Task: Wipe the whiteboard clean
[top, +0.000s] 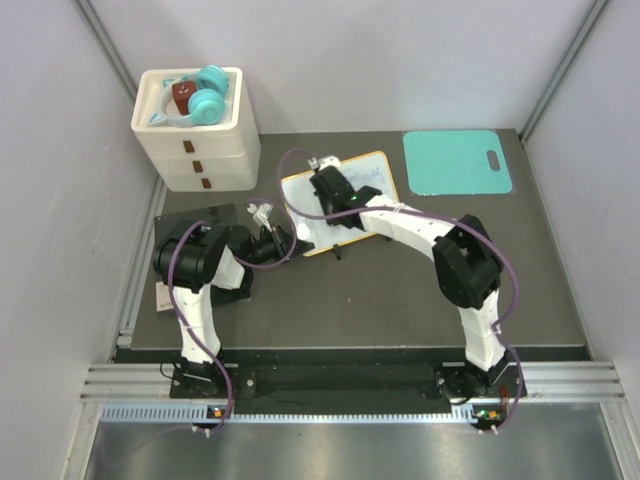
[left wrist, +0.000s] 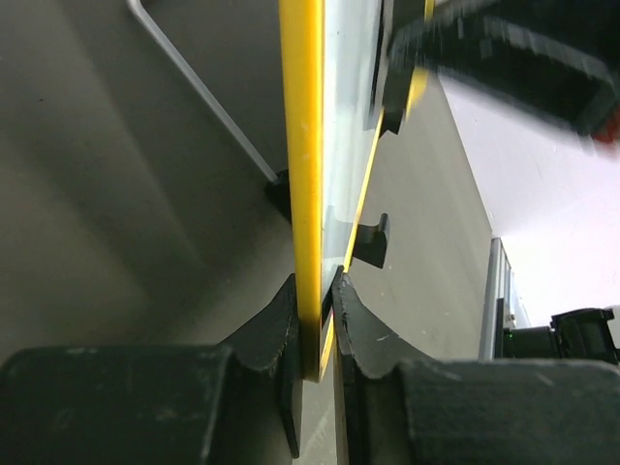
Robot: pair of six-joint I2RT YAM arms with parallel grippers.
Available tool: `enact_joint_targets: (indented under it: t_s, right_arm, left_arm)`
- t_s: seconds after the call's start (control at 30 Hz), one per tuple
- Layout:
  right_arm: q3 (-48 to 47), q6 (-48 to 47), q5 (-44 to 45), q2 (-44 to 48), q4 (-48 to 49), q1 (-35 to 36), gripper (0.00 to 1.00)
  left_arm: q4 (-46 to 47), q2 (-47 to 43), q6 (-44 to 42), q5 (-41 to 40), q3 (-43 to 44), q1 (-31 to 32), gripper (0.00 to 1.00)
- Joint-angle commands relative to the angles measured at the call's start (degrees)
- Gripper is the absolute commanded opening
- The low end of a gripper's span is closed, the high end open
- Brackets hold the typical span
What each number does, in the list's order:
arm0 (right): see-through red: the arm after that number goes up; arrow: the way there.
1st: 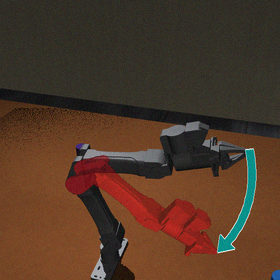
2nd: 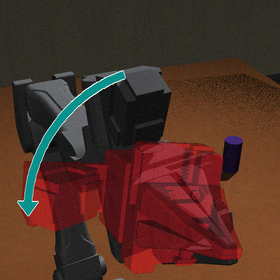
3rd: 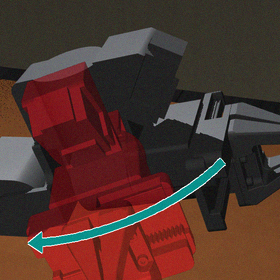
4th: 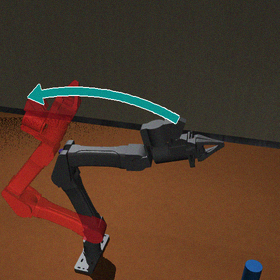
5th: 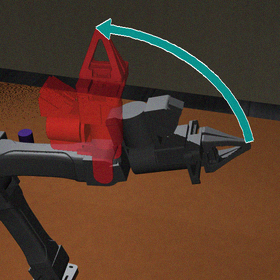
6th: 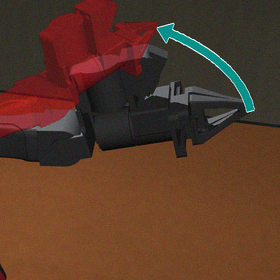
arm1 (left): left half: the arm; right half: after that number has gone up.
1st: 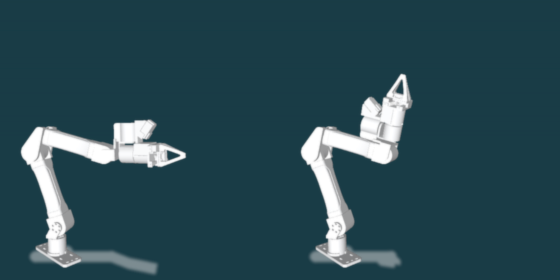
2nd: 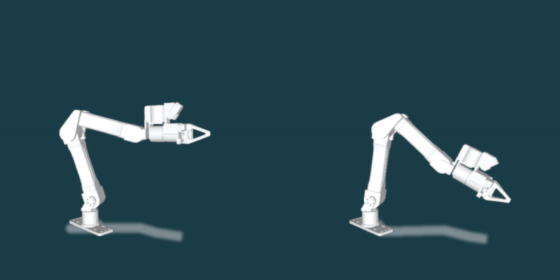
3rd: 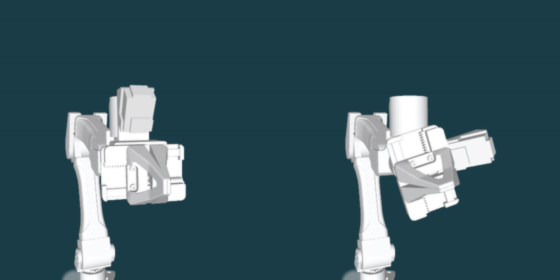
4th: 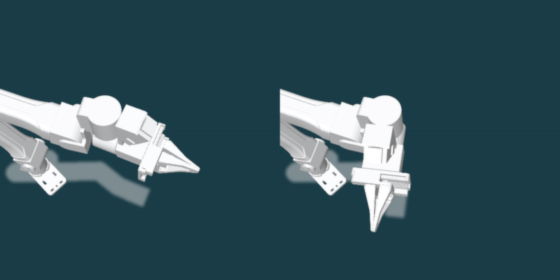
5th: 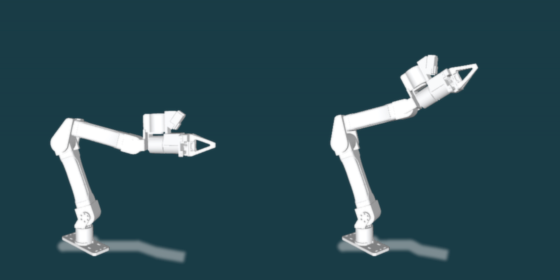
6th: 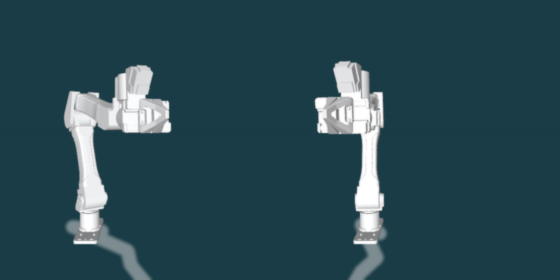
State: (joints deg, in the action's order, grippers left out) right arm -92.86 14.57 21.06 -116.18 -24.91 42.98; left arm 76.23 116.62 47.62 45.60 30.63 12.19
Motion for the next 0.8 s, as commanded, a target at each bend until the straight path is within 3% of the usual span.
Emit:
enact_joint_targets:
  t_s: [0.0, 0.3, 0.53, 0.77]
  right_arm:
    - [-1.3, 1.8, -12.3, -10.1, -1.4, 8.1, 0.0]
    - [-0.8, 4.1, -3.2, -10.7, -0.7, 7.9, 0.0]
    - [10.0, 6.4, 2.7, -3.9, 5.0, -5.2, 0.0]
    - [18.8, 5.9, 7.3, 3.3, 12.0, -10.7, 0.0]
  left_arm:
    - [5.2, -0.3, -4.4, -0.3, -0.1, 0.6, 0.0]
    - [4.9, -0.4, -4.5, -0.3, -0.1, 0.7, 0.0]
    - [5.1, -0.5, -4.5, -0.3, -0.2, 0.7, 0.0]
    - [5.5, -0.3, -4.2, 0.1, 0.0, 0.7, 0.0]
